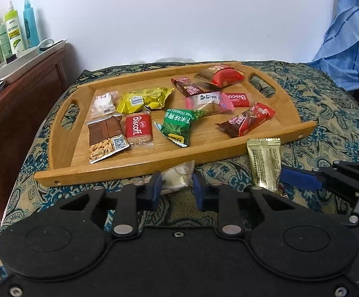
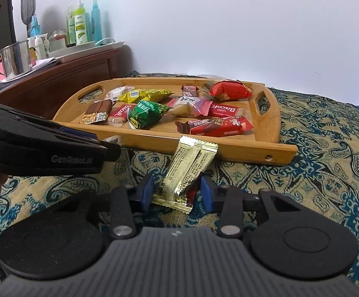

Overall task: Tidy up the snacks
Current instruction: 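Grasp the small clear packet with left gripper while right grasps gold-wrapped bars, then lift both held items and carry them over the wooden tray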

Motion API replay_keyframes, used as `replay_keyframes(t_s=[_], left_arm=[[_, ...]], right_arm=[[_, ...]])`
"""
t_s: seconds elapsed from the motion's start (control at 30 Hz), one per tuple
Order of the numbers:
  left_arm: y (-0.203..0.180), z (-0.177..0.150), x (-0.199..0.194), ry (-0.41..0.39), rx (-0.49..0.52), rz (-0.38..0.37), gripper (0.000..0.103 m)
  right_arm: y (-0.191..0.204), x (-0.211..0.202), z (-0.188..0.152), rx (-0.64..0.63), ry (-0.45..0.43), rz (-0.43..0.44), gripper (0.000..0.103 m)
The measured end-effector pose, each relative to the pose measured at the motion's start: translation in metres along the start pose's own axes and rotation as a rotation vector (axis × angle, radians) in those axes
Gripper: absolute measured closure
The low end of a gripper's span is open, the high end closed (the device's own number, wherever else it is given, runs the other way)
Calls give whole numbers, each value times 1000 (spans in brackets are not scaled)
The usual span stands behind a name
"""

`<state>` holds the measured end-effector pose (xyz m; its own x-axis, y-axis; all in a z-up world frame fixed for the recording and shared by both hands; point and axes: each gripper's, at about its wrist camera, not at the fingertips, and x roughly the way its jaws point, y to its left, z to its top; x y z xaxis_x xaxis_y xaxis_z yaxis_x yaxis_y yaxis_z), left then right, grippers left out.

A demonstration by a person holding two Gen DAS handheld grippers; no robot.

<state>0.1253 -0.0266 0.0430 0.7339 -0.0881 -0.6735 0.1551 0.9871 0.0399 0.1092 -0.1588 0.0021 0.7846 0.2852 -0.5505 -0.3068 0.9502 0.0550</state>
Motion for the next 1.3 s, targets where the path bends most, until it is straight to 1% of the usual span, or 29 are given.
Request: replay_keyframes(t_s=[0.07,0.47,0.67,0.87,0.97,1.07,1.2,1.3], left_arm=[[1,0,-3,-2,-2,1,82],[2,-3,-16,-12,-17,16,87],[1,-8,-28,-56,-15,31,91],[-2,-12,-36,-84,4,48,92],[-1,-10,-37,-92,-8,43,92],[0,-8,-39,-106,-8,45,93],[2,-8,-40,-115,-7,63,93],[5,-7,-45,-129,-18,60,94]], right_arm=[[0,-2,0,6,-3,-5,60],[-8,-15,-1,50,-26,-22,61],[-12,-20,1,75,-43,-25,61],[-19,-26,3,105,-60,-26,61],[-21,-28,5,113,-69,-23,61],[-24,-30,8,129,-74,-2,61],[-29,-31,11,137,-87,-15,61],[-33,-30,11,155,-84,-15,62]])
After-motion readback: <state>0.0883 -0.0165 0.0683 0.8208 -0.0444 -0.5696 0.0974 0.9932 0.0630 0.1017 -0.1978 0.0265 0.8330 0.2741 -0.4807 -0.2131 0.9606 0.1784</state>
